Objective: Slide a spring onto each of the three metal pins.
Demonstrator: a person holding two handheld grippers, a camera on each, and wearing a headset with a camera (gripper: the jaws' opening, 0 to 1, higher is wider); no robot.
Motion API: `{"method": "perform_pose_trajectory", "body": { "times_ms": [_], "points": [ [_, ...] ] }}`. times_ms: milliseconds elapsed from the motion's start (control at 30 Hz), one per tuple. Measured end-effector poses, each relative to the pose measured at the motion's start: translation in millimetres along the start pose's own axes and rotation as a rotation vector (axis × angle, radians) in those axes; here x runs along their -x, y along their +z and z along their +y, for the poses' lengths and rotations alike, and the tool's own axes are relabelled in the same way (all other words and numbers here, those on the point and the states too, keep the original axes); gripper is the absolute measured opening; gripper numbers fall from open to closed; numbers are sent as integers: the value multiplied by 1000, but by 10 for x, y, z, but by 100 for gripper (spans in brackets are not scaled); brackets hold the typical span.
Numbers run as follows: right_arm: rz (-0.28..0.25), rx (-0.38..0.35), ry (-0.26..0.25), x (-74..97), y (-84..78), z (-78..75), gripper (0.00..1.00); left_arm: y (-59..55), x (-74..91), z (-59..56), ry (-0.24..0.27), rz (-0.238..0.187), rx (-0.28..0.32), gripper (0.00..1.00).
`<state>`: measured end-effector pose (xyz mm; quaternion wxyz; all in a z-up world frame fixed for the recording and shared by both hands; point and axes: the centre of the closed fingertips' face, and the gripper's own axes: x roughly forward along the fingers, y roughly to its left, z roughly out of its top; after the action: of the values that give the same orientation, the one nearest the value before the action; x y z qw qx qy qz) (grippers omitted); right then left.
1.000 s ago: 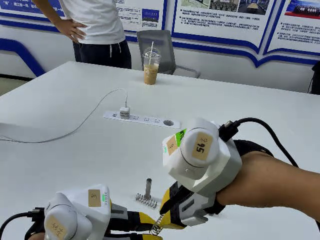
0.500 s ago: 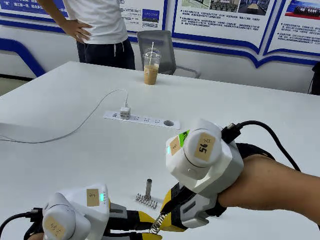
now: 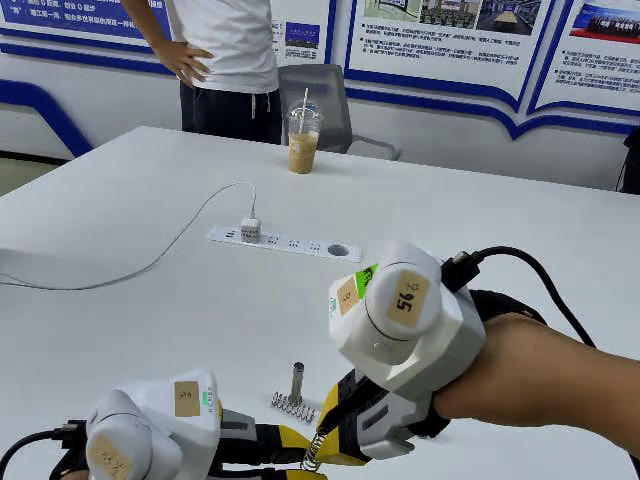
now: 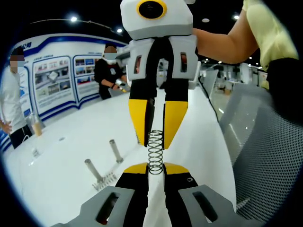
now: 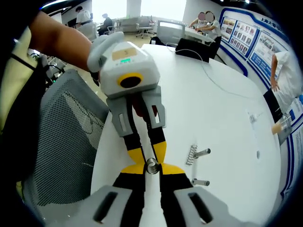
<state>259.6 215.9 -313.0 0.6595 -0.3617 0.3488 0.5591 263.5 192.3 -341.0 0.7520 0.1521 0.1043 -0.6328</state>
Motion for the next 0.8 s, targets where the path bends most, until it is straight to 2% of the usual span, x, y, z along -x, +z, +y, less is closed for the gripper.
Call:
{"method": "perform_pose_trajectory", "body": {
  "times_ms": [433,800],
  "points": [
    [21,-10,-19,69,-71,-102,12,-51,26,52,27,16,18,22],
    [39,-32,-61,209,-171,-323,12,-110,80,122,61,21,44,28]
  ]
}}
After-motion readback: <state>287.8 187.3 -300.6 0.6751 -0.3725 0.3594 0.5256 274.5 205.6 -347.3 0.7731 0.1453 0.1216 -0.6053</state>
